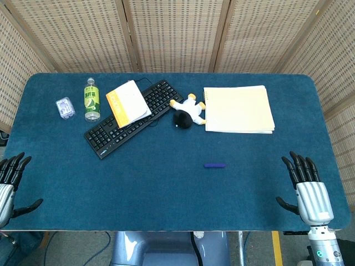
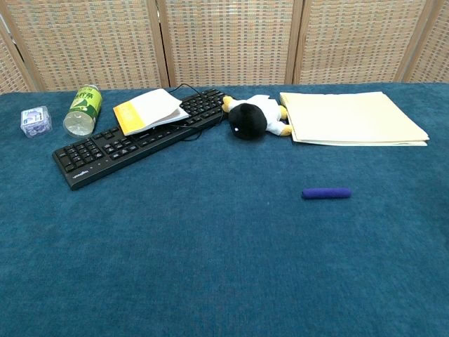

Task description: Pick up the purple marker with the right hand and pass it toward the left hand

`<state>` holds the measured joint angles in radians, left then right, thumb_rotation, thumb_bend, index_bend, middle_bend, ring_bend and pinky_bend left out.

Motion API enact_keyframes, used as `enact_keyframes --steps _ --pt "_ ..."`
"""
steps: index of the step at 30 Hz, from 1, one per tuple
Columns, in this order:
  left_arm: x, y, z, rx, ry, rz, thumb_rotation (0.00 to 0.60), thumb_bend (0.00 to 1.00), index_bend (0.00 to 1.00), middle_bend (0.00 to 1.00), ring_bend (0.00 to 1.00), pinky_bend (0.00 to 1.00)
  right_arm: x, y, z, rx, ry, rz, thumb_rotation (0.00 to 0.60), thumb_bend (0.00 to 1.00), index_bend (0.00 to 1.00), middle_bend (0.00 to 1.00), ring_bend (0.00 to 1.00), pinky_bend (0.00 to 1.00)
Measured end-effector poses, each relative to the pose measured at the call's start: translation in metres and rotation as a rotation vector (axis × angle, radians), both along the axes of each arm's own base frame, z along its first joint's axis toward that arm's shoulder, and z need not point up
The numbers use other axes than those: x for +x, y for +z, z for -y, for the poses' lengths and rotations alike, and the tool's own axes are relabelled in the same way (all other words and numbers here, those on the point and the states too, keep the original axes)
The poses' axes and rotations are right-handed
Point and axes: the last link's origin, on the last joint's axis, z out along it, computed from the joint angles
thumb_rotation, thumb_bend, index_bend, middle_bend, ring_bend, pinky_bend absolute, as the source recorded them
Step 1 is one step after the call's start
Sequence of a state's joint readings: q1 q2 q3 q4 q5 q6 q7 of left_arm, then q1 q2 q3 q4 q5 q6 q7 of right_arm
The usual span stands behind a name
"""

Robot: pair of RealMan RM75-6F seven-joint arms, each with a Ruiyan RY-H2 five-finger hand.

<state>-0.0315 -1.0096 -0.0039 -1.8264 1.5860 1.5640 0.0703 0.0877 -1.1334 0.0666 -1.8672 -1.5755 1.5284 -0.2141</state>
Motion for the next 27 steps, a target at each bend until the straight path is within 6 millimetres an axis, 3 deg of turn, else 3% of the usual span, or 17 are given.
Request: enact_keyframes --steps 8,13,19,27 --pt "0.0 -0.002 -0.003 -0.005 0.0 0.002 0.6 0.0 0.0 0.0 0.0 0.0 -0.001 -0.005 0.002 0.031 -0.007 0.003 0.6 0.0 0.04 0.0 0.0 0.0" --pt "-0.001 -0.006 -0.006 -0.003 0.008 -0.005 0.6 0.0 0.0 0.0 0.0 0.0 0.004 -0.015 0.016 0.054 0.025 -0.013 0.6 0.01 0.07 0.0 0.0 0.0" --pt "-0.002 -0.012 -0.01 -0.005 0.027 -0.027 0.6 0.0 0.0 0.0 0.0 0.0 0.02 -0.035 0.048 0.147 0.091 -0.039 0.6 0.08 0.2 0.0 0.0 0.0" --pt "-0.004 -0.023 -0.021 -0.006 0.024 -0.05 0.6 0.0 0.0 0.0 0.0 0.0 0.038 -0.08 0.109 0.353 0.048 0.005 0.6 0.2 0.35 0.0 0.0 0.0"
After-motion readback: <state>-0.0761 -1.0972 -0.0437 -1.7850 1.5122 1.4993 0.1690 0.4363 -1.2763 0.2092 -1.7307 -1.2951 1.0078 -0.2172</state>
